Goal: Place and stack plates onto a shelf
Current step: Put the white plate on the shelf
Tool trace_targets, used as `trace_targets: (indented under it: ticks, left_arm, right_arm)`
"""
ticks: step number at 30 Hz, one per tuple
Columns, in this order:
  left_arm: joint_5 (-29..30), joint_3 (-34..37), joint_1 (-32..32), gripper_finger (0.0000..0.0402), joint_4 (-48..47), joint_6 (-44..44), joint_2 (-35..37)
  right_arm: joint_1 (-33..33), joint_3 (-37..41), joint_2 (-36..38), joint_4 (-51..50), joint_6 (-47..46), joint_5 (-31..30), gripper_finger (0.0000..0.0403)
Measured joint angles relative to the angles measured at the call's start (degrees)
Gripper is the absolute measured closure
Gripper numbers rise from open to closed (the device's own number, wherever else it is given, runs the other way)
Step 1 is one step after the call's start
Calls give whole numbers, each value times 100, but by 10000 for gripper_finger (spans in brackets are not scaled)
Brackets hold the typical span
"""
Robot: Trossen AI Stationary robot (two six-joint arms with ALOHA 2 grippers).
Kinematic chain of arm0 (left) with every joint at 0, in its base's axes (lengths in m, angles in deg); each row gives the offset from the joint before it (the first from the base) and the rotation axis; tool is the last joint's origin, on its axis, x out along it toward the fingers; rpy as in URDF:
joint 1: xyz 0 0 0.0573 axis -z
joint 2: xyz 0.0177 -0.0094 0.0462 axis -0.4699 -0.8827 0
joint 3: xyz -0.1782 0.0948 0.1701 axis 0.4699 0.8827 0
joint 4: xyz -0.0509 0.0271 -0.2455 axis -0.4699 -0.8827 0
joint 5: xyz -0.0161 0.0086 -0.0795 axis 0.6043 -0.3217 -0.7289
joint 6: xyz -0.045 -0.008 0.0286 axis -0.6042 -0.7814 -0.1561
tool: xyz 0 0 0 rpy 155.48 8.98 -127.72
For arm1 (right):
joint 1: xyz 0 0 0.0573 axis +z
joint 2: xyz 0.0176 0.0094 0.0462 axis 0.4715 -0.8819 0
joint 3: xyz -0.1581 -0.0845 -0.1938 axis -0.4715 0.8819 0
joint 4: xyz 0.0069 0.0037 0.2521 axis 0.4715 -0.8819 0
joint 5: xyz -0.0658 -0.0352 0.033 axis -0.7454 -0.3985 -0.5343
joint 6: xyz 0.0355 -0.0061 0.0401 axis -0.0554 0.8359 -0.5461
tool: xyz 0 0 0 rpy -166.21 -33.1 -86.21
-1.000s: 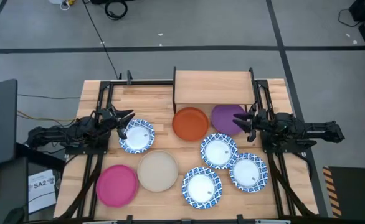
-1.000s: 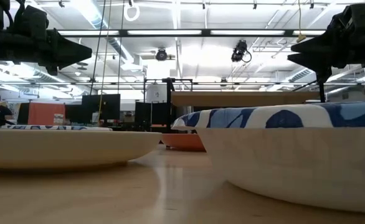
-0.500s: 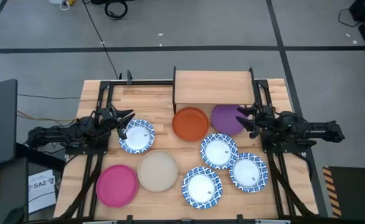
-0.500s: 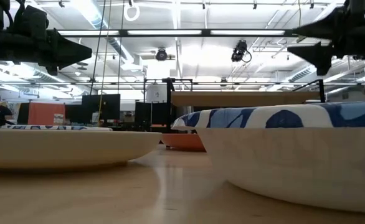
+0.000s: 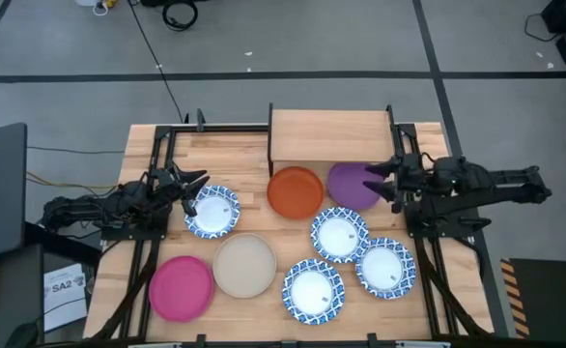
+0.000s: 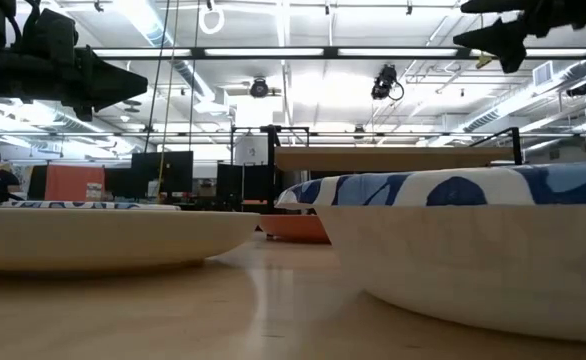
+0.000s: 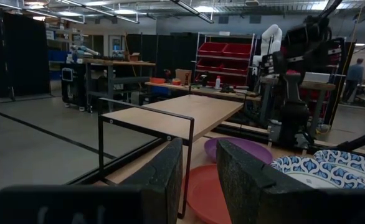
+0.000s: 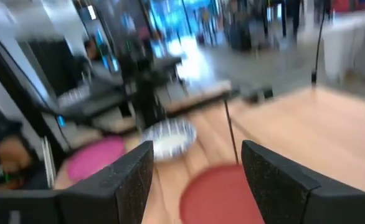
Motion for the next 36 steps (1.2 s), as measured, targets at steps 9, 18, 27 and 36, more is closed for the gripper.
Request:
trace_targets:
  ticks: [9,18,27,36]
  left_arm:
    - [-2,0,0,299,0,-2,0]
    - [-2,0,1,299,-2,-4,0]
    - [-2,0,-1,299,-2,-4,0]
    - [0,0,1,299,-2,-4,0]
  right_arm:
    - [57,-1625,-1403,-2983,-1442,249,154]
    - [57,-1694,-1955,-4061,-2487,901,154]
    - [57,-1483,-2382,-4293,-3045,905,154]
    - [57,-838,-2799,-4028,-3469,1204,154]
